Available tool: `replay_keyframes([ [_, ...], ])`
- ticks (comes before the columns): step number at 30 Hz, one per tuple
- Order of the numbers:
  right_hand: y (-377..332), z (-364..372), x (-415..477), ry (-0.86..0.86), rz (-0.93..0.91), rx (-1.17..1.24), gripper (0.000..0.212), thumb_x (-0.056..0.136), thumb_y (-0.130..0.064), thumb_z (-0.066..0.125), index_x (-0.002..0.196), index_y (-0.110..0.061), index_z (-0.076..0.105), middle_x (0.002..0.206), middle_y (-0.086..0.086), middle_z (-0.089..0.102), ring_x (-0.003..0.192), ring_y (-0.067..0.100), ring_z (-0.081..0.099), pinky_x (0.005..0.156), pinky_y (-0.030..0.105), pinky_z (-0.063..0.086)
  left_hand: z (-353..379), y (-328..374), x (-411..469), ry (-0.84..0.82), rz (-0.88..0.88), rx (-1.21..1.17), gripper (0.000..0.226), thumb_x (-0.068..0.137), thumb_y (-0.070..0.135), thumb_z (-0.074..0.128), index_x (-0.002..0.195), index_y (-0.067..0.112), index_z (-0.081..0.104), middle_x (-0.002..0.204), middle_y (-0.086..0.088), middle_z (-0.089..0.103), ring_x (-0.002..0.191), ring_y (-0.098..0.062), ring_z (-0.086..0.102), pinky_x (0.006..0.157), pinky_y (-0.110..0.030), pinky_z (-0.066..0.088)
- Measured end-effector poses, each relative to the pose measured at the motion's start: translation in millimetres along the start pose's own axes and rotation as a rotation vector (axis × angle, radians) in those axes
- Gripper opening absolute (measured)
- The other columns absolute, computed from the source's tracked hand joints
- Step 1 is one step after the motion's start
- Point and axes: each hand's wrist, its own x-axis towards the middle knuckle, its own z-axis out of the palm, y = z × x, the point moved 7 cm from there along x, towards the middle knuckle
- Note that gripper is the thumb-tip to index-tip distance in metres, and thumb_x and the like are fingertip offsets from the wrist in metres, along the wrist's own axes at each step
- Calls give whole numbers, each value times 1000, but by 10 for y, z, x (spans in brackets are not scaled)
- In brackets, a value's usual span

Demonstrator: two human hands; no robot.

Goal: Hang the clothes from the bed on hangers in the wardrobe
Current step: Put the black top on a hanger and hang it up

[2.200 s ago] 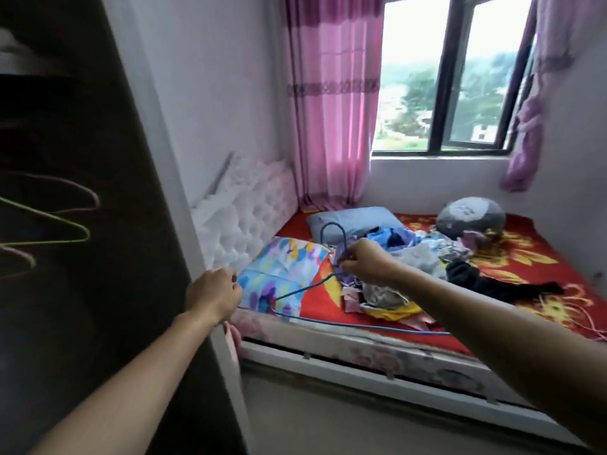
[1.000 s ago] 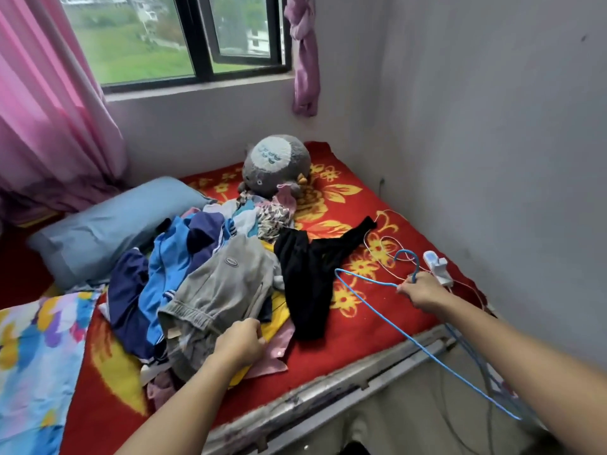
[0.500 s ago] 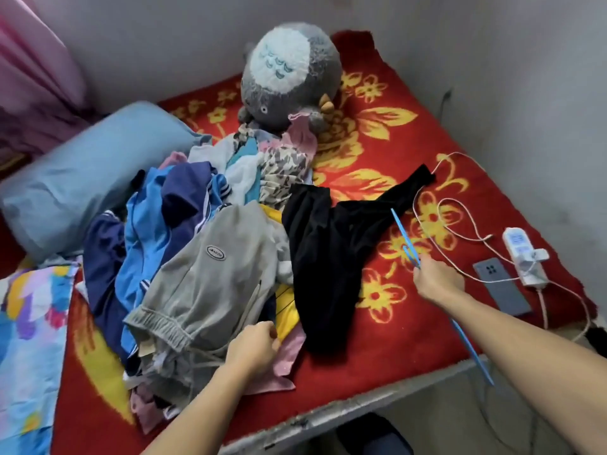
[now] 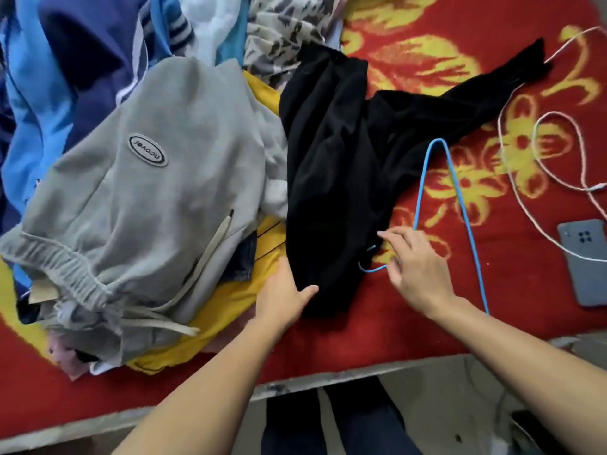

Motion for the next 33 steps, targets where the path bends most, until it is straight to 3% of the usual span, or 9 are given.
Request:
replay_keyframes([
  [3,-263,256,363,-73,-203,-162,77,57,-1,65,131,-20,58,141,14,48,127,34,46,77,42,51,222,74,34,20,50,-70,39,86,28,65,120,14,52,113,-11,66,108,-34,59,85,-39,49],
  [6,-381,412,637,-159,-277,-264,39,59,-17,74,98,-20,73,137,16,53,131,39,45,83,44,46,-44,91,-74,114,166,-246,20,89,20,62,108,13,62,101,-3,69,95,-17,62,80,-28,46],
  [8,-593,309,761,-111,-313,-241,20,73,-32,60,81,-16,71,121,10,65,124,34,53,87,43,42,-482,-10,-169,190,192,-401,8,91,20,61,88,13,56,79,6,61,72,-1,55,67,-22,42],
  [13,-1543,-431,1079,-55,-143,329,37,88,-44,39,72,-13,52,64,12,58,67,35,57,64,41,43,-1846,-283,-376,392,62,-955,14,96,14,54,85,6,59,76,-11,59,71,-20,53,65,-33,43],
  [20,-2933,-870,1935,-109,-162,687,29,99,-26,45,74,-19,58,76,0,56,78,17,49,68,30,32,-3090,-884,-391,482,-29,-1384,22,95,35,54,92,14,59,75,-6,62,64,-14,60,65,-28,49],
  [25,-2327,-476,2489,-77,188,652,28,97,-37,45,90,-12,57,94,9,59,89,17,52,74,29,34,-2412,-994,-217,441,-153,-1034,83,54,61,82,118,16,55,111,-2,66,98,-16,65,83,-29,54],
  [28,-2075,-280,2187,-388,105,694,40,81,-56,67,107,-29,56,105,-8,64,95,6,60,87,24,44,-2015,-968,-205,502,-254,-733,54,65,40,85,109,17,64,97,8,64,97,-18,63,80,-31,50],
  [30,-1951,-139,1862,-530,-9,536,40,75,-55,74,102,-26,65,101,-15,70,94,4,66,89,28,50,-1954,-1072,-208,543,-303,-795,24,72,25,82,89,15,68,87,2,68,92,-26,66,76,-36,53],
  [33,-1893,-132,1743,-359,-152,299,37,81,-55,63,75,-19,66,71,-9,67,71,12,63,68,38,50,-2108,-1184,-322,583,-231,-1075,8,78,4,71,79,10,67,85,-11,72,87,-31,68,74,-41,55],
])
